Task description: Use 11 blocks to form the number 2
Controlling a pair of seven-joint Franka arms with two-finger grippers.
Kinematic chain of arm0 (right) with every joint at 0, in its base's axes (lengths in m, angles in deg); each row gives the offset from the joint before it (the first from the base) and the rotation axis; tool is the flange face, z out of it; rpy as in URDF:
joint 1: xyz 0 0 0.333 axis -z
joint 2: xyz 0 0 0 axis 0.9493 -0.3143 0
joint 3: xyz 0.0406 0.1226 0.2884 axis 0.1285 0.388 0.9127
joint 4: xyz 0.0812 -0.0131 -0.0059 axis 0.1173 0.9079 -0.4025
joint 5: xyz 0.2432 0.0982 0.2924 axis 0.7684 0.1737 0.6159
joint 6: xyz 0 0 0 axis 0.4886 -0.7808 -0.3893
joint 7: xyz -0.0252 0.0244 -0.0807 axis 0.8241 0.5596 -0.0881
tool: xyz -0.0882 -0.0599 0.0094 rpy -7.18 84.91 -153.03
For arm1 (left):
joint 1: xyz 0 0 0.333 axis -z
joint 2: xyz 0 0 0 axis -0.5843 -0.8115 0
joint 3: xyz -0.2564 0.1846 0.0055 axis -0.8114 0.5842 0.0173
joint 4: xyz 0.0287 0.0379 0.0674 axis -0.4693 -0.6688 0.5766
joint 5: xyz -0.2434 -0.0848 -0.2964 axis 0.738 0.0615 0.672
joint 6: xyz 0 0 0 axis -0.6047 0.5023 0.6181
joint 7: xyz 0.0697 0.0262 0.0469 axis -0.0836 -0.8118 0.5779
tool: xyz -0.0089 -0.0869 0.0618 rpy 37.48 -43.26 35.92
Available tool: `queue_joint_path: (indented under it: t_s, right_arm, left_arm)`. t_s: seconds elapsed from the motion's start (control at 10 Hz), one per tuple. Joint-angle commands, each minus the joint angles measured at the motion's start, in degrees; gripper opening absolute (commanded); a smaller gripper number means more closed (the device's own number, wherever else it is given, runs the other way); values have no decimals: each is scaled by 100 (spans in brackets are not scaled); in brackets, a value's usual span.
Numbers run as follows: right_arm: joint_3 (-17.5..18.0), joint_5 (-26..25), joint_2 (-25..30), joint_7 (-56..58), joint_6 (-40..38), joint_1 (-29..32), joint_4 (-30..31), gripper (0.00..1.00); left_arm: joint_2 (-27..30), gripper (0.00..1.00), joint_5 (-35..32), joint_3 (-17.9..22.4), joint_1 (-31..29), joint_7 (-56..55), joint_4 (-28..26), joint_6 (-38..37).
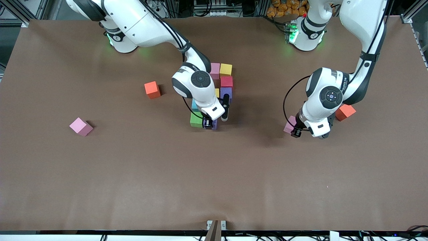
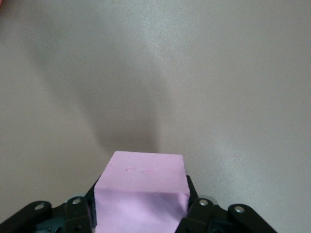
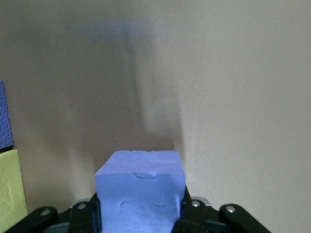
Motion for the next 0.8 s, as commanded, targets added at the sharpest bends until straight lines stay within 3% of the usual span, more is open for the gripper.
queue_joint_path:
  t_s: [0.0,0.2,0.4,0.7]
  right_arm:
    - [53,3,123,26,5,88,163,53]
    - [62,20,123,17,14,88,163,80]
    - [62,20,166,26,5,88,163,100]
    - [62,20,324,8,-21,53,172,100]
  left_arm:
    - [-39,0,101,-6,19,-90,120,-97]
    - [-39,0,101,-15,19,-90,120,-97]
    - [-39,0,110,-6,10,-90,129,-97]
    - [-39,0,101,-15,19,-292,173,-97]
